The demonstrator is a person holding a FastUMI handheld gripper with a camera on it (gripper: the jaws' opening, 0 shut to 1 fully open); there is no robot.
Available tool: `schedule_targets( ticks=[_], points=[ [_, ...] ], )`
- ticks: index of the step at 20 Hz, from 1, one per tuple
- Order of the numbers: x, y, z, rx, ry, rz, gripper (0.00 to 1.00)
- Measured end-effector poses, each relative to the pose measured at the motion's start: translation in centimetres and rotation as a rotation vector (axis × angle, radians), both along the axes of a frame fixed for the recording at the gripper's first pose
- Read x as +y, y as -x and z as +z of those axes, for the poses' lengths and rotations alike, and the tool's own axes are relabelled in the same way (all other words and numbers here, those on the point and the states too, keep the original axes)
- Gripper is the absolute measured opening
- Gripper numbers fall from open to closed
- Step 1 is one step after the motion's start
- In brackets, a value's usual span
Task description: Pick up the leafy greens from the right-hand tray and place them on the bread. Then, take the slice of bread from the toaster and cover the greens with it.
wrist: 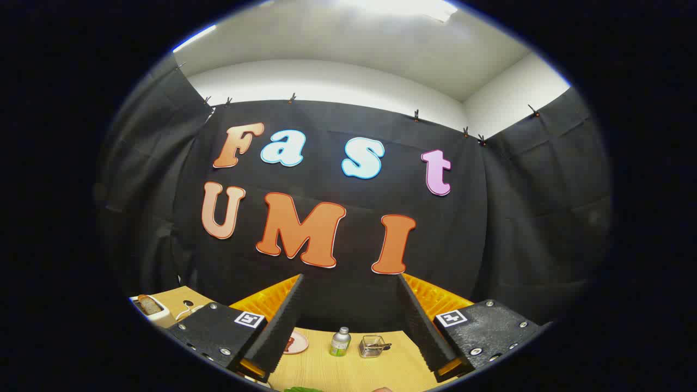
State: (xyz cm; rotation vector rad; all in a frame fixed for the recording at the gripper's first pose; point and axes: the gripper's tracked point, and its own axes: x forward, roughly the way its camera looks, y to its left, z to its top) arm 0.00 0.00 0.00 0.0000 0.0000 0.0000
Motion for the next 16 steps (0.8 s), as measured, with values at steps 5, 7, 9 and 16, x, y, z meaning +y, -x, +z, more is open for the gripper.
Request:
schedule_targets(
  ticks=[5, 7, 9, 16],
  points=[
    [0.7, 0.4, 0.9, -0.019, 0.009, -0.008, 0.98],
    [0.8, 0.7, 1.0, -0.017, 0.009, -0.011, 0.98],
    [0.6, 0.7, 1.0, -0.015, 0.007, -0.018, 0.98],
    [0.0, 1.0, 0.1, 0.009, 0.019, -0.04, 0.98]
  ],
)
